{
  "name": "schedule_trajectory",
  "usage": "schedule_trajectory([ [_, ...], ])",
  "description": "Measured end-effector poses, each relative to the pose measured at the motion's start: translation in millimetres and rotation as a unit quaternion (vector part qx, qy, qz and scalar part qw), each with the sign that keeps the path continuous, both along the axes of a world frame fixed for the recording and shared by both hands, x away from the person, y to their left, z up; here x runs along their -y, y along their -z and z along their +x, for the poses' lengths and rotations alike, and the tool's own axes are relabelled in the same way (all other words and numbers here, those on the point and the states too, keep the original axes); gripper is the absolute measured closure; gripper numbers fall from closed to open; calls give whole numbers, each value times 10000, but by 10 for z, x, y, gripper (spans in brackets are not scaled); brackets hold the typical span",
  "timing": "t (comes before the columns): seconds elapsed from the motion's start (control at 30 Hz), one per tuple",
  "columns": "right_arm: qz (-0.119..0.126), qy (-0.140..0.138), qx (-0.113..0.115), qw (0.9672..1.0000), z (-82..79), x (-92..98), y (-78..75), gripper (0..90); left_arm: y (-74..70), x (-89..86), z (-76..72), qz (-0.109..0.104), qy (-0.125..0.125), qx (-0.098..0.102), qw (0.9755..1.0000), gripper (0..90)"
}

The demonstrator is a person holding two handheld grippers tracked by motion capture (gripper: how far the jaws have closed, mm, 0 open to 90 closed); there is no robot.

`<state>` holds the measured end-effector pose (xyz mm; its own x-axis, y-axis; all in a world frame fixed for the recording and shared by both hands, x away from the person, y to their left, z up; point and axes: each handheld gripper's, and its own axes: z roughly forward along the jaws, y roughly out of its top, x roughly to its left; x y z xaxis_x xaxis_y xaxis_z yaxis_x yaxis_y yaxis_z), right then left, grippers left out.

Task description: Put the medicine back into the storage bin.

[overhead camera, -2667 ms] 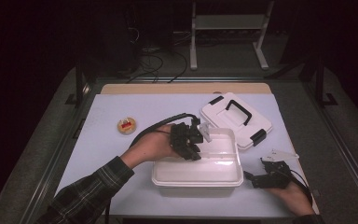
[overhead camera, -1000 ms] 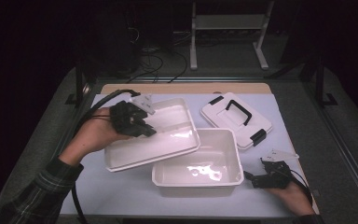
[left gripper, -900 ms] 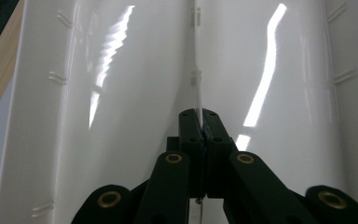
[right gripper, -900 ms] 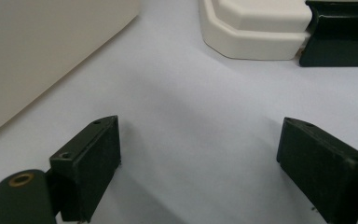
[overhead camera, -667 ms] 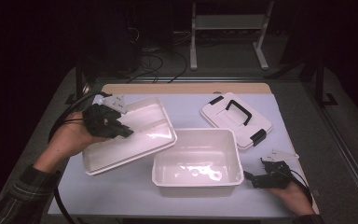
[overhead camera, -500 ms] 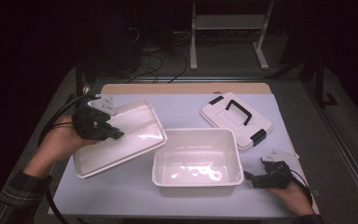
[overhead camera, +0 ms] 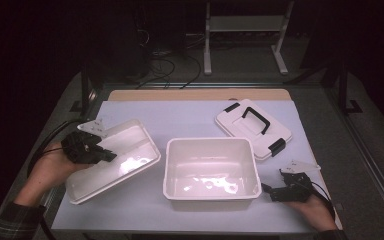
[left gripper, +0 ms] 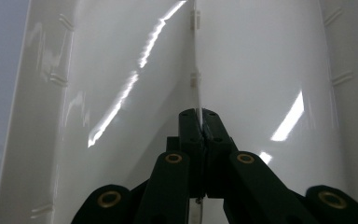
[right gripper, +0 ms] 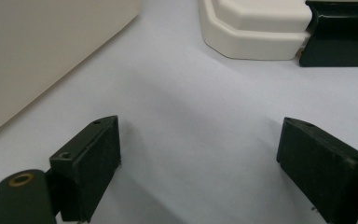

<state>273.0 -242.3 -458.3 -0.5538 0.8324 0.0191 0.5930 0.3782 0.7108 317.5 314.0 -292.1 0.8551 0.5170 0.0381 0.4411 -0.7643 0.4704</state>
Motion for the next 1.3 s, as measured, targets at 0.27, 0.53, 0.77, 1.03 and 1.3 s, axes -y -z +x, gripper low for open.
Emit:
schedule_trajectory([
  [0.27,1,0,0,10000,0,0,0,128,394,-37,-25,74,-40,-146,9999,885],
  [0.53,-1,0,0,10000,0,0,0,128,706,13,-4,128,-38,-168,9998,886],
  [0.77,0,0,0,10000,0,0,0,128,900,91,50,147,14,-264,9995,886],
  [1.03,0,0,-1,10000,0,0,0,128,1003,104,66,165,5,-373,9992,884],
  [1.3,1,-1,0,10000,0,0,0,128,1096,75,67,173,-20,-507,9986,876],
])
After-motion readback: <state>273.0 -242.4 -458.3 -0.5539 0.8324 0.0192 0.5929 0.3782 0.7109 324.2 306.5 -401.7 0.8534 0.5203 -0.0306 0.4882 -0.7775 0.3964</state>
